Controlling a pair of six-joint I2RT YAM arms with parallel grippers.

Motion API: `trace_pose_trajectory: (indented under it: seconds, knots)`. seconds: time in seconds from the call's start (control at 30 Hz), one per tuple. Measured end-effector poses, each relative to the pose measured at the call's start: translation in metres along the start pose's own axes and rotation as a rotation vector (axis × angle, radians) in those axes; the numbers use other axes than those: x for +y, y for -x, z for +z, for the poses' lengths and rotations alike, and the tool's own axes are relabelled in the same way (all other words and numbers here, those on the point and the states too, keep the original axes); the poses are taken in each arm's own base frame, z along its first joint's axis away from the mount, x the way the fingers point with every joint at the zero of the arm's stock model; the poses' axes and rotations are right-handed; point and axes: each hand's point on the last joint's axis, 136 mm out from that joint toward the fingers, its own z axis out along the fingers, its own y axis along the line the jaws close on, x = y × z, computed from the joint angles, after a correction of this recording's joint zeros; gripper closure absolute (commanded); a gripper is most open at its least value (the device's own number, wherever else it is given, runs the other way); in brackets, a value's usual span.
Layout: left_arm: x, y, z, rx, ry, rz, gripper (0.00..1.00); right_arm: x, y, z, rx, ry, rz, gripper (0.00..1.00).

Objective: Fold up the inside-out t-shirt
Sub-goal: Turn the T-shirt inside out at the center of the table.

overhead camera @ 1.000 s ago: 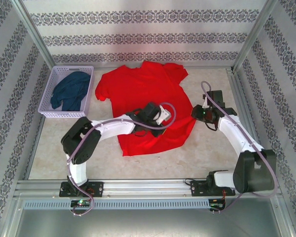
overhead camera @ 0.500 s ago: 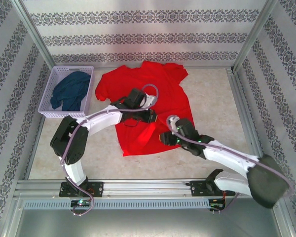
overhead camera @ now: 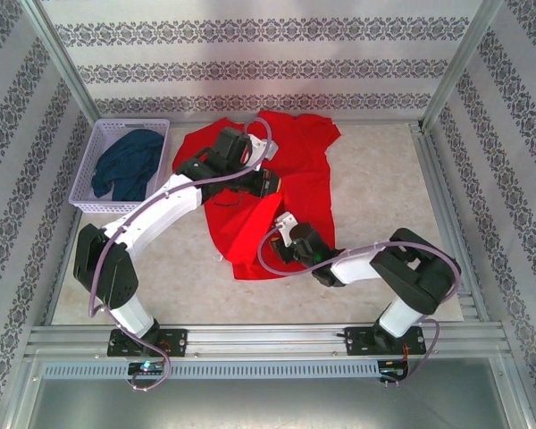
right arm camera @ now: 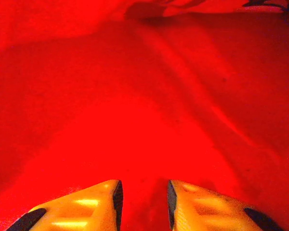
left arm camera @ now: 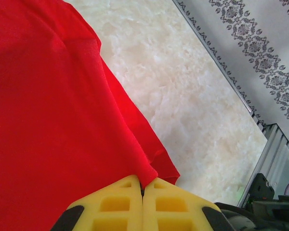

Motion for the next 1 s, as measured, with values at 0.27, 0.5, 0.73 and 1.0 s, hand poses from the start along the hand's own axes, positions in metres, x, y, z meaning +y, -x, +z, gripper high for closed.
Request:
trace_pose_trajectory:
  seconds: [0.27,0.5,0.73,1.0]
  knots:
    - [-0.002,-0.008,-0.011,0.031,0.015,0.028,1.0,-0.014,0.013,0.021,-0.032,-0.07,-0.051,0.72]
    - [-0.029,-0.002,-0.034,-0.004,-0.072,0.059,1.0,-0.032,0.038,0.039,-0.067,-0.136,-0.027,0.72]
    - [-0.05,0.005,-0.054,-0.037,-0.141,0.099,1.0,-0.055,0.063,0.053,-0.101,-0.19,0.054,0.72]
    - [-0.066,0.006,-0.062,-0.045,-0.21,0.126,1.0,-0.076,0.073,0.064,-0.077,-0.22,0.135,0.68]
